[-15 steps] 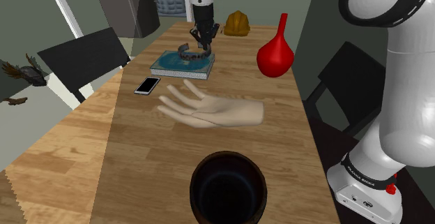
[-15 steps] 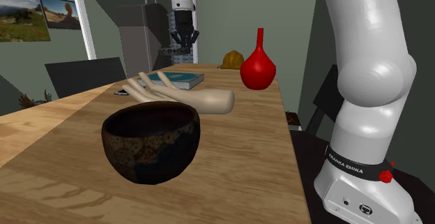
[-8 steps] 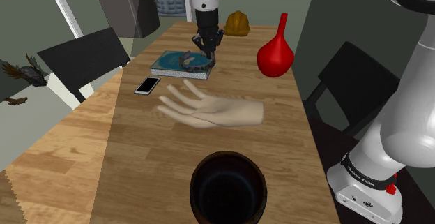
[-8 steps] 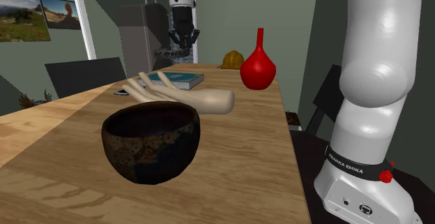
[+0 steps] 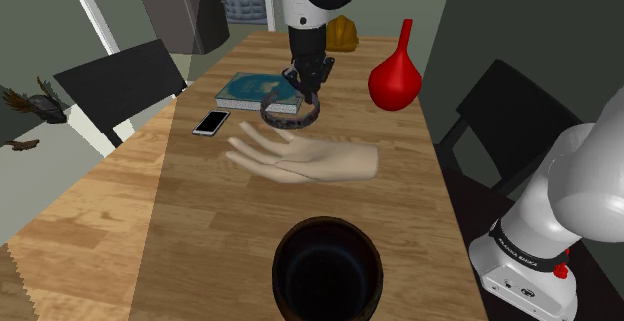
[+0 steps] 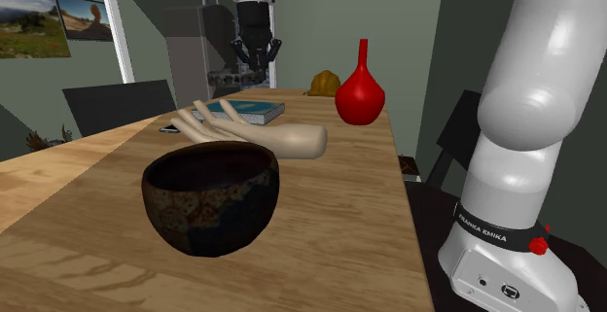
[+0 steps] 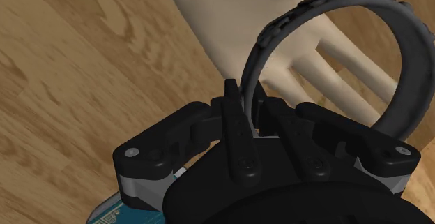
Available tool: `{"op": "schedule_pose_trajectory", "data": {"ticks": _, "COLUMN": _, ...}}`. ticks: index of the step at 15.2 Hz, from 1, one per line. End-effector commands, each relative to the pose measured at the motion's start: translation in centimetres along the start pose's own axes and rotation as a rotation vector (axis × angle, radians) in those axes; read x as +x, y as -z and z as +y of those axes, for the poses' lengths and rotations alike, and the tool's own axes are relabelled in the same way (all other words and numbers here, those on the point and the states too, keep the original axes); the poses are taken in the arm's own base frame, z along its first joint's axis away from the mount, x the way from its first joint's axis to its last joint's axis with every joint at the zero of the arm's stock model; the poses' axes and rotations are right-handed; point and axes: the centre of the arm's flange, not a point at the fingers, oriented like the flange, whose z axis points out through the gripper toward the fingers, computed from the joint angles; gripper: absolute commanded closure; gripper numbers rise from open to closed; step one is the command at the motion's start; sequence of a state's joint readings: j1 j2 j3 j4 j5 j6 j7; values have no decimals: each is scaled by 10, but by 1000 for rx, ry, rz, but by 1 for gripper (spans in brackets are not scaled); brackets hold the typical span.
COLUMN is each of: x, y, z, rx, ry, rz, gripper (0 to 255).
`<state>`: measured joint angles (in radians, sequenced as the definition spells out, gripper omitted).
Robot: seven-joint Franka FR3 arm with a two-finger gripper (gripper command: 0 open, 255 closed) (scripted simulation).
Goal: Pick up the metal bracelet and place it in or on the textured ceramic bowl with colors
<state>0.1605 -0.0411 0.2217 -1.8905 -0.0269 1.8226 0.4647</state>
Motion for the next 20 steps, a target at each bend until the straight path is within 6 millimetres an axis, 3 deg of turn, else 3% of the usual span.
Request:
{"op": "schedule_pose_trajectory", "data": {"ticks": 1, "x": -27, "y": 1, "z": -14, "rx": -1, "ry": -1, "rz": 0, "gripper": 255}}
{"op": "schedule_pose_trajectory", "data": {"ticks": 20, "x": -253, "y": 5, "z": -122, "rx": -1, "ry": -1, "rz": 0, "gripper": 255}}
